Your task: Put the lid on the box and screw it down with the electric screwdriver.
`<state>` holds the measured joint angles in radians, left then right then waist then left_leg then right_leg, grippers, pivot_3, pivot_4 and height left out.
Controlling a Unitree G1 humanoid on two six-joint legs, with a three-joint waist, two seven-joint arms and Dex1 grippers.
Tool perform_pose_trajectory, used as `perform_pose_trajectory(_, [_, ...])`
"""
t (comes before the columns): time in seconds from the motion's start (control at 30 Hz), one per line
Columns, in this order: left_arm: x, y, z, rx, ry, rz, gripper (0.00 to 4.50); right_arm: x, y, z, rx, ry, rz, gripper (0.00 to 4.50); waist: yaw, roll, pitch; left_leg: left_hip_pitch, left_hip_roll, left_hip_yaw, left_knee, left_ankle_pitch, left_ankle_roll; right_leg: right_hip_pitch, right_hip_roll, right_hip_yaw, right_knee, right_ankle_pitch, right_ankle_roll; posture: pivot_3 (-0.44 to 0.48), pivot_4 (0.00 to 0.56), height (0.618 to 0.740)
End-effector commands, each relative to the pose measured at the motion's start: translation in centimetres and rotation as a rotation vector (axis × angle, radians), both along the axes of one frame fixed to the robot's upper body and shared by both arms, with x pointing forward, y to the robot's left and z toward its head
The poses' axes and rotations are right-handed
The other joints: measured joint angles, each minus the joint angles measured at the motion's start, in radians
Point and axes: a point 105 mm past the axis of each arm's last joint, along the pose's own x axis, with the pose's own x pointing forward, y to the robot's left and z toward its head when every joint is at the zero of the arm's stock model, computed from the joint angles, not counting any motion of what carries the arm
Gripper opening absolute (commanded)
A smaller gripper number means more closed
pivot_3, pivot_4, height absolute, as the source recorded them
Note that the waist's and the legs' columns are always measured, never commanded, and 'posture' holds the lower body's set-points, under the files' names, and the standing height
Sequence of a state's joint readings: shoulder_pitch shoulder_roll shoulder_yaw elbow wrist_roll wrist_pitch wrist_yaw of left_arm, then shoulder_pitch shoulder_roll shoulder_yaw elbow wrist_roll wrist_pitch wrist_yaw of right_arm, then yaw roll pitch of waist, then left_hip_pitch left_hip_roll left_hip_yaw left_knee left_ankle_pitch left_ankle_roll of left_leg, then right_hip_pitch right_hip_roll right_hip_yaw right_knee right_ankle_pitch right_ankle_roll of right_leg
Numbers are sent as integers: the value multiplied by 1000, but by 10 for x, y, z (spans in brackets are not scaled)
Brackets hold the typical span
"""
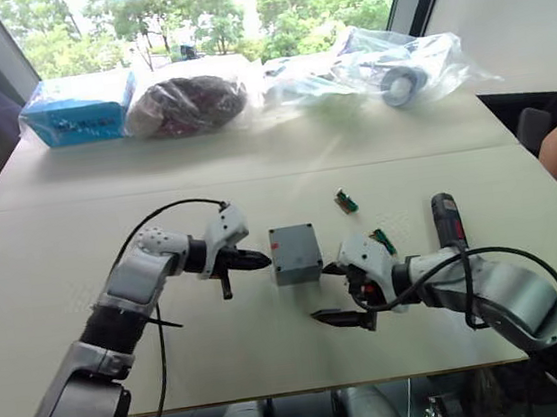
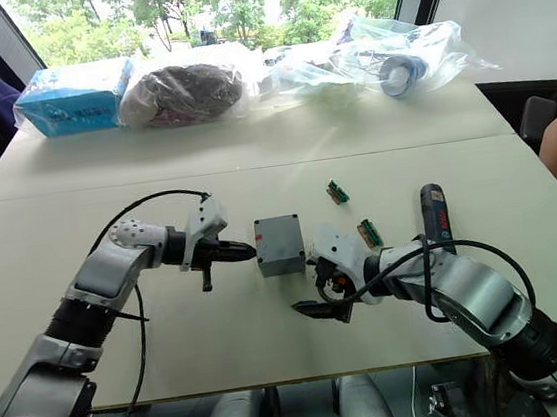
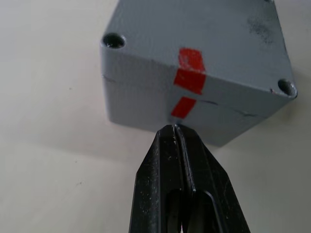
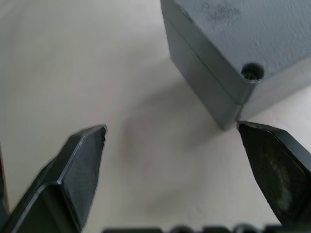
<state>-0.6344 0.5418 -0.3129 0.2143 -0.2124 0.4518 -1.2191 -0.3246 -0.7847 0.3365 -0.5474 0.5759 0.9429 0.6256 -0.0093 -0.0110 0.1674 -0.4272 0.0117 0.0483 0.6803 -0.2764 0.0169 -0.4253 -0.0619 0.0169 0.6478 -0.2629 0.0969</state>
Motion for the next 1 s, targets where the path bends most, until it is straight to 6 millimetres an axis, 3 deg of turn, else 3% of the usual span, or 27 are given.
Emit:
perform_pose_trajectory(0.03, [4, -10, 8, 3, -55, -52, 0, -11, 12, 15, 80, -1, 40, 4479, 1, 0, 0, 0, 0, 0, 1, 0, 0, 0, 0, 0, 1, 0, 0, 0, 150, 740])
perform_pose_trajectory(0.2, [16, -9, 8, 13, -99, -28, 0, -18, 16, 21, 125, 27, 36, 4479, 2, 0, 0, 0, 0, -1, 1, 0, 0, 0, 0, 0, 1, 0, 0, 0, 150, 740])
perform_pose_trajectory(0.33, [23, 3, 11, 32, -125, 5, 0, -14, -1, 26, 75, -3, 5, 4479, 1, 0, 0, 0, 0, -1, 1, 0, 0, 0, 0, 0, 1, 0, 0, 0, 150, 740])
perform_pose_trajectory(0.47, [9, 21, 10, 84, -97, -23, 0, 13, -36, 29, -69, -134, -63, 4479, -3, 0, 0, 0, 0, -1, 1, 0, 0, 0, 0, 0, 1, 0, 0, 0, 150, 740])
perform_pose_trajectory(0.63, [-24, 26, 0, 132, -14, -104, 0, 50, -51, 35, -133, -299, -52, 4479, -4, 0, 0, 1, 1, 0, 1, 0, 0, 0, 1, 0, 1, 0, 0, 0, 150, 740])
perform_pose_trajectory(0.8, [-30, 10, -1, 87, -11, -85, 0, 67, -41, 32, -169, -401, 73, 4479, 7, 0, 0, 0, 0, 0, 3, 0, 0, 1, 0, 0, 1, 0, 0, 0, 150, 740])
perform_pose_trajectory(1.0, [-21, 2, -2, 64, -52, -27, 0, 54, -22, 13, -217, -407, 294, 4479, 3, 0, 0, 0, 0, 0, 3, 0, 0, 0, 0, 0, 2, 0, 0, 0, 150, 740])
